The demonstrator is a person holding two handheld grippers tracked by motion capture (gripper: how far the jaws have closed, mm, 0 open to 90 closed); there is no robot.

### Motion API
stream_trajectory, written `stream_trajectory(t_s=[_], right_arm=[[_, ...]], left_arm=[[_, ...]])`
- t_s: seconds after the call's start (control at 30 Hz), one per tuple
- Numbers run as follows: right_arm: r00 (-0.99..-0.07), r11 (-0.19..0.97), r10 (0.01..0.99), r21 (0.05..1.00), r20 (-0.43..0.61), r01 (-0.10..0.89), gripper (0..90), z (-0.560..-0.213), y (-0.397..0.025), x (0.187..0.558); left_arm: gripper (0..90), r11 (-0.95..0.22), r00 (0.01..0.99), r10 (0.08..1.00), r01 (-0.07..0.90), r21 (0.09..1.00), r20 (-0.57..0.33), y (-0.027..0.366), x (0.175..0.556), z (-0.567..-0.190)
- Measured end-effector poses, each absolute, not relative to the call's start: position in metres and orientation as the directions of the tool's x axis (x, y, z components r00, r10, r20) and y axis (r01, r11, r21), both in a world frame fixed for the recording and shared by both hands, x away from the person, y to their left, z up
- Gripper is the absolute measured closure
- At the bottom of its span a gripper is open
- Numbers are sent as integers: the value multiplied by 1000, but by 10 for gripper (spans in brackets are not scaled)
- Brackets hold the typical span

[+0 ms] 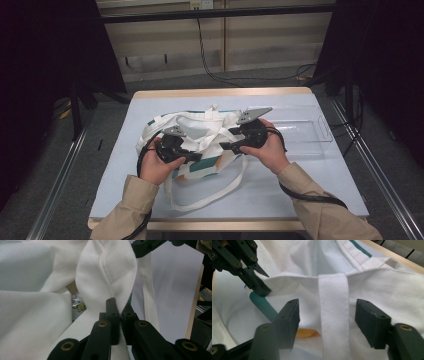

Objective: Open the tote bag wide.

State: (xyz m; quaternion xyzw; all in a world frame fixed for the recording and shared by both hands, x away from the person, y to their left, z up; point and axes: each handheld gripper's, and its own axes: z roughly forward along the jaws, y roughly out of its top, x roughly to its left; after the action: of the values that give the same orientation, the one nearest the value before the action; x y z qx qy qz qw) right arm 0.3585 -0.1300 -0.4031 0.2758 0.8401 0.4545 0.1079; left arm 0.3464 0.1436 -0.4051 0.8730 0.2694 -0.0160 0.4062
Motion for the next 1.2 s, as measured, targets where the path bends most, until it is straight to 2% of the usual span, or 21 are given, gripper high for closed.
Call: stream_trajectory(t_s=[0.03,0.07,0.2,0.27,0.37,0.4,0.43,0.5,0.57,0.63,0.7,0.73,0.77,0.9,0.93,1.1,1.2], right_arm=[[-827,436,557,823,72,365,532,-404,-129,360],[-834,439,546,823,75,361,594,-404,-128,360],[-848,444,523,823,84,355,794,-400,-128,358],[-855,443,510,822,97,357,845,-399,-130,357],[-860,451,501,821,91,350,856,-401,-133,357],[-864,462,495,815,90,350,859,-402,-135,356],[-868,472,488,811,87,346,860,-405,-137,353],[-872,476,480,807,94,349,861,-409,-141,350],[-873,478,479,806,94,349,861,-411,-142,349],[-876,490,472,797,97,352,862,-416,-147,345],[-877,488,469,799,100,352,862,-417,-149,343],[-880,491,465,797,103,352,862,-419,-150,342],[-881,497,461,793,102,352,862,-421,-150,340],[-880,495,464,794,101,353,862,-423,-152,338],[-877,501,470,789,96,355,862,-424,-153,338],[-882,511,459,782,104,358,862,-429,-155,339],[-885,523,455,777,92,350,862,-429,-153,337]], left_arm=[[882,-522,853,455,488,700,-255,144,347,-406],[881,-522,853,455,488,700,-255,144,347,-406],[879,-530,854,454,489,693,-256,145,348,-406],[871,-505,842,464,506,700,-274,147,349,-407],[846,-492,837,464,516,701,-290,150,350,-406],[811,-473,828,469,529,704,-307,151,351,-405],[713,-460,826,470,529,713,-310,152,352,-403],[616,-457,824,485,524,719,-292,154,354,-398],[608,-447,819,487,531,720,-302,155,356,-391],[542,-445,819,494,528,723,-294,155,357,-385],[531,-453,814,505,534,714,-288,155,359,-380],[503,-451,810,514,536,713,-283,154,361,-379],[435,-459,809,517,536,708,-278,154,363,-376],[370,-456,812,515,531,714,-276,155,366,-376],[331,-434,814,502,530,728,-292,155,366,-375],[301,-428,808,518,528,734,-279,153,369,-373],[343,-428,803,530,532,730,-274,151,371,-375]])
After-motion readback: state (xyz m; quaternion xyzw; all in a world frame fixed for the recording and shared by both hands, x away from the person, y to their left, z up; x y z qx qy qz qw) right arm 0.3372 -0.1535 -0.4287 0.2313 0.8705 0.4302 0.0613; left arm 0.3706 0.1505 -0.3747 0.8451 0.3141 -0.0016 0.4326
